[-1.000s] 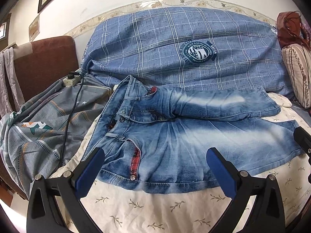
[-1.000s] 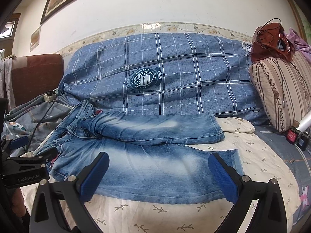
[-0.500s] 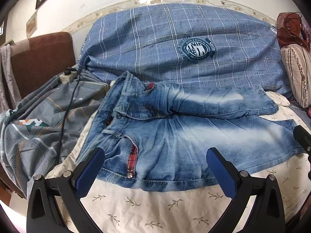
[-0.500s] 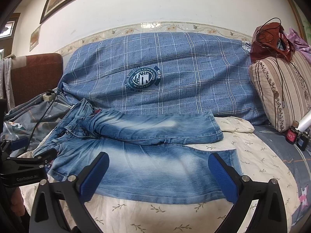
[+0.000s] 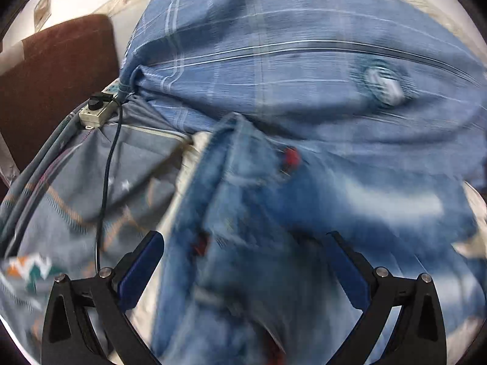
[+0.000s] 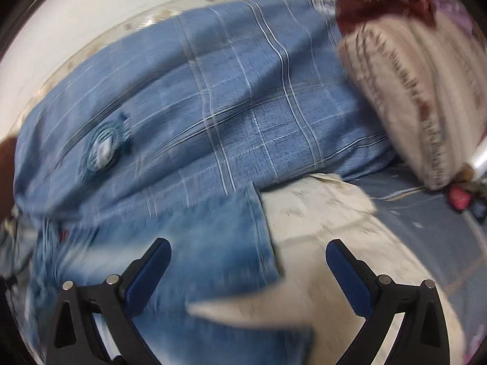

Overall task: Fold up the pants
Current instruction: 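Grasp the jeans waistband with the left gripper while the right gripper grasps a leg hem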

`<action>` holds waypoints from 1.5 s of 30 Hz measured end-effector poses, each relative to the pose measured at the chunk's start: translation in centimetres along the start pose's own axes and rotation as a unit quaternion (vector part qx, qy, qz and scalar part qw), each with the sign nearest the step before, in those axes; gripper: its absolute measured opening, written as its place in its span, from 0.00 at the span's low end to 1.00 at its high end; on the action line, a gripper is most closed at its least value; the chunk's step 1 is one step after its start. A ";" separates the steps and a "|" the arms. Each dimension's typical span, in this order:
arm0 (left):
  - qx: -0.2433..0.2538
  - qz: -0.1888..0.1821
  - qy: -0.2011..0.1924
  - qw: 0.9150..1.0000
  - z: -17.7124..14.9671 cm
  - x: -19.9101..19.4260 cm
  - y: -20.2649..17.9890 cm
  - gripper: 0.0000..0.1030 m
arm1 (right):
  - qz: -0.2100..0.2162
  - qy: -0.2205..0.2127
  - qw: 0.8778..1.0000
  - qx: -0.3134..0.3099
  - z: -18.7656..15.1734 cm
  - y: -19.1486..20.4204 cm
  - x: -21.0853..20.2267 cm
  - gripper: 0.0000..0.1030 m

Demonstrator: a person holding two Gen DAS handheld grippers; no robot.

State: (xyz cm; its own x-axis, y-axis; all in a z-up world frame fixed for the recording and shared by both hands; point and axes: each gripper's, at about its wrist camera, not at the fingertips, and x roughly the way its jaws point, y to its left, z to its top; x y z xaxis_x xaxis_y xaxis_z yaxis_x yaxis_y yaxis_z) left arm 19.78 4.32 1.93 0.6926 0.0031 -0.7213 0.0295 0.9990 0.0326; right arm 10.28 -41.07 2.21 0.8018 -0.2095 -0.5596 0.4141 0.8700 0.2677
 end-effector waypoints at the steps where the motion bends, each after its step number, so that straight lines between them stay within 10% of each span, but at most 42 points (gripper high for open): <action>1: -0.006 -0.004 0.011 1.000 1.0 1.1 0.5 1.00 | 0.006 0.016 1.000 0.005 1.0 -0.1 2.0 1.00; 9: -0.105 0.037 0.070 0.991 8.2 10.4 4.6 1.00 | -0.026 0.086 0.996 0.004 3.5 0.0 11.9 0.98; 16: -0.096 0.004 0.084 0.992 10.8 15.2 2.4 1.00 | -0.018 0.141 0.989 -0.048 2.7 1.5 16.3 0.72; 22: -0.055 0.011 0.091 0.994 11.1 17.3 0.8 0.45 | 0.004 0.118 0.991 -0.057 2.4 1.6 15.5 0.23; 39: -0.100 -0.131 -0.005 0.986 4.2 1.1 7.5 0.24 | 0.060 0.010 0.998 -0.014 1.6 -4.5 0.2 0.21; 45: -0.035 -0.122 -0.033 0.991 0.2 -4.4 4.9 0.23 | 0.073 0.089 0.993 0.000 0.4 -5.9 -0.3 0.22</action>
State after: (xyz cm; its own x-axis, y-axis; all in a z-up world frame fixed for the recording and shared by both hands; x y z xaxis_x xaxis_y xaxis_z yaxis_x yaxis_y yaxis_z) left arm 17.01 9.18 5.41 0.7166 -0.2389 -0.6552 0.1524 0.9704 -0.1872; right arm 7.79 -46.32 1.09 0.7642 0.0010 -0.6450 0.2991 0.8855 0.3557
